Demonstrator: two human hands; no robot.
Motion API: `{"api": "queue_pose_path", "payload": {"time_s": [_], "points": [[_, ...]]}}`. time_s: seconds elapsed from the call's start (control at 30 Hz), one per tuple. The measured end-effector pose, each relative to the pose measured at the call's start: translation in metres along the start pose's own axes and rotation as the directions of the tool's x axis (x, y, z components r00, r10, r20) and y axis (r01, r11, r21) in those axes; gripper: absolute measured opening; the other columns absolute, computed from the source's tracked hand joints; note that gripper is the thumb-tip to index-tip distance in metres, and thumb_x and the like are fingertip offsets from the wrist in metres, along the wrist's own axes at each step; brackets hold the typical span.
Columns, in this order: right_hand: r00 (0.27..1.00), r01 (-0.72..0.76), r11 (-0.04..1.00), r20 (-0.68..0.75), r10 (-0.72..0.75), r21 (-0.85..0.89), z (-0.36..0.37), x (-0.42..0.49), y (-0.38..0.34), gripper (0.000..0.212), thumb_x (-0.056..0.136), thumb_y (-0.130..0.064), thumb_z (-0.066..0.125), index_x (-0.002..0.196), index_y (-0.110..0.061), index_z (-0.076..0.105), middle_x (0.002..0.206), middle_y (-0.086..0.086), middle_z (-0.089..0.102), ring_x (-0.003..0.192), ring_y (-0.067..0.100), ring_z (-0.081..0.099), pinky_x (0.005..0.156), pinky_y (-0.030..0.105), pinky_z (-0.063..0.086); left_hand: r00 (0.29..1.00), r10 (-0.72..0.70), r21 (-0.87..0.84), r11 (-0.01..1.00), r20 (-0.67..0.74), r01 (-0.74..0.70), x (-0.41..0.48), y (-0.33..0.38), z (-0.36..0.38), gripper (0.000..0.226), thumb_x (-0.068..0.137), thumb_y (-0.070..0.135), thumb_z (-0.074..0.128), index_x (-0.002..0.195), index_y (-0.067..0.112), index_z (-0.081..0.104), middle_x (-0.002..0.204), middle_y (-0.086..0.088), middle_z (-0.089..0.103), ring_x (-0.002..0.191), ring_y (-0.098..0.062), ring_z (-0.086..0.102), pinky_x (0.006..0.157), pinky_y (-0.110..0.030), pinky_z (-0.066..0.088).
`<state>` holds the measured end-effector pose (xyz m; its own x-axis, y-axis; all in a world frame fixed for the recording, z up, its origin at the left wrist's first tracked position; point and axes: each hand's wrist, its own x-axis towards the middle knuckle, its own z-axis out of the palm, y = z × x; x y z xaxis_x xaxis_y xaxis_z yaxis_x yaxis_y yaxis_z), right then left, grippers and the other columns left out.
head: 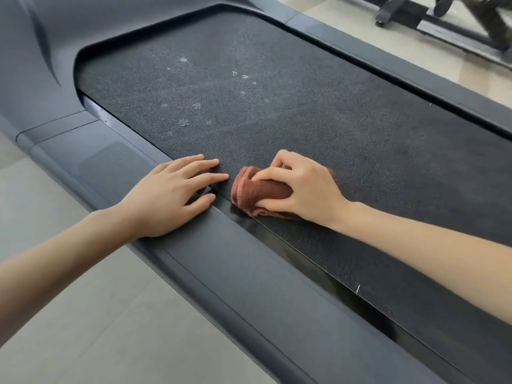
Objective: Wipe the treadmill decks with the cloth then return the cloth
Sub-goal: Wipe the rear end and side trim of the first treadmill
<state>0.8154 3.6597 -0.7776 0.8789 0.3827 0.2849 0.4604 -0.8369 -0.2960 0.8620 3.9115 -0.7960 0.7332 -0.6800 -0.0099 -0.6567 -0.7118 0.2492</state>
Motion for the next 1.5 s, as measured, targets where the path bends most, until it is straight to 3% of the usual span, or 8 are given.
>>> {"api": "queue_pose_path", "payload": {"time_s": [0.3, 0.5, 0.73, 0.97, 1.13, 1.3, 1.37, 1.5], "points": [[0.991, 0.104, 0.994, 0.084, -0.106, 0.018, -0.031, -0.093, 0.001, 0.038, 0.076, -0.046, 0.072, 0.104, -0.020, 0.072, 0.088, 0.003, 0.058, 0.074, 0.015, 0.054, 0.071, 0.025, 0.042, 1.000, -0.001, -0.011, 1.000, -0.007, 0.001, 0.000, -0.001, 0.001, 0.066, 0.081, 0.060, 0.011, 0.138, 0.041, 0.039, 0.150, 0.014, 0.030, 0.142, -0.011, 0.019, 0.114, -0.040, 0.022], [0.995, 0.035, 0.998, 0.098, -0.031, -0.045, -0.056, -0.161, 0.016, 0.037, 0.079, -0.054, 0.065, 0.098, -0.024, 0.074, 0.083, -0.001, 0.059, 0.063, 0.016, 0.054, 0.058, 0.030, 0.045, 1.000, 0.002, -0.016, 1.000, -0.018, -0.002, 0.001, -0.001, 0.001, 0.066, 0.080, 0.060, 0.011, 0.137, 0.041, 0.040, 0.150, 0.014, 0.031, 0.141, -0.011, 0.020, 0.115, -0.038, 0.021], [0.998, 0.066, 0.996, -0.009, -0.067, -0.067, -0.026, -0.101, 0.005, 0.038, 0.079, -0.052, 0.065, 0.096, -0.020, 0.075, 0.080, 0.002, 0.060, 0.064, 0.018, 0.055, 0.063, 0.027, 0.046, 1.000, 0.000, -0.009, 1.000, -0.014, 0.000, 0.000, -0.001, 0.001, 0.067, 0.080, 0.061, 0.010, 0.137, 0.042, 0.038, 0.150, 0.015, 0.029, 0.142, -0.009, 0.017, 0.115, -0.035, 0.020], [0.982, 0.139, 0.979, -0.104, -0.156, -0.152, 0.008, -0.012, 0.015, 0.036, 0.079, -0.051, 0.062, 0.098, -0.022, 0.073, 0.080, 0.001, 0.059, 0.065, 0.015, 0.054, 0.061, 0.024, 0.044, 0.999, 0.004, 0.013, 1.000, -0.035, -0.004, -0.001, -0.004, 0.005, 0.045, 0.094, 0.047, 0.030, 0.139, 0.043, 0.036, 0.152, 0.015, 0.026, 0.142, -0.009, 0.015, 0.115, -0.030, 0.014], [0.965, -0.186, 0.960, -0.222, 0.139, -0.208, 0.019, 0.046, 0.050, 0.037, 0.078, -0.054, 0.064, 0.104, -0.029, 0.068, 0.086, 0.001, 0.056, 0.079, 0.022, 0.061, 0.062, 0.028, 0.042, 1.000, 0.013, 0.001, 1.000, -0.026, -0.013, -0.001, -0.007, 0.005, 0.045, 0.095, 0.048, 0.030, 0.140, 0.044, 0.030, 0.153, 0.016, 0.020, 0.143, -0.007, 0.009, 0.117, -0.030, 0.009], [0.790, -0.610, 0.757, -0.252, 0.559, -0.235, 0.025, 0.113, 0.073, 0.047, 0.087, -0.056, 0.052, 0.124, -0.026, 0.057, 0.109, 0.012, 0.052, 0.104, 0.033, 0.053, 0.075, 0.037, 0.041, 0.999, 0.027, 0.031, 0.999, -0.034, -0.026, -0.014, -0.014, 0.002, 0.045, 0.096, 0.048, 0.028, 0.141, 0.045, 0.028, 0.154, 0.018, 0.018, 0.143, -0.005, 0.007, 0.117, -0.029, 0.003], [0.790, -0.612, 0.748, -0.234, 0.566, -0.256, 0.035, 0.129, 0.059, 0.050, 0.087, -0.056, 0.052, 0.125, -0.025, 0.056, 0.112, 0.013, 0.051, 0.106, 0.033, 0.051, 0.080, 0.040, 0.043, 0.999, 0.001, 0.032, 0.999, -0.048, 0.000, -0.022, -0.026, -0.001, 0.045, 0.096, 0.050, 0.027, 0.141, 0.046, 0.027, 0.154, 0.018, 0.018, 0.143, -0.004, 0.006, 0.118, -0.031, 0.002], [0.898, -0.439, 0.845, -0.180, 0.402, -0.305, 0.060, 0.144, 0.013, 0.049, 0.087, -0.056, 0.052, 0.123, -0.024, 0.055, 0.109, 0.010, 0.050, 0.102, 0.031, 0.051, 0.077, 0.037, 0.043, 0.977, -0.179, 0.057, 0.981, -0.113, 0.187, -0.031, -0.076, -0.015, 0.047, 0.096, 0.051, 0.023, 0.142, 0.044, 0.026, 0.153, 0.015, 0.022, 0.143, -0.007, 0.009, 0.118, -0.034, 0.002]]}}
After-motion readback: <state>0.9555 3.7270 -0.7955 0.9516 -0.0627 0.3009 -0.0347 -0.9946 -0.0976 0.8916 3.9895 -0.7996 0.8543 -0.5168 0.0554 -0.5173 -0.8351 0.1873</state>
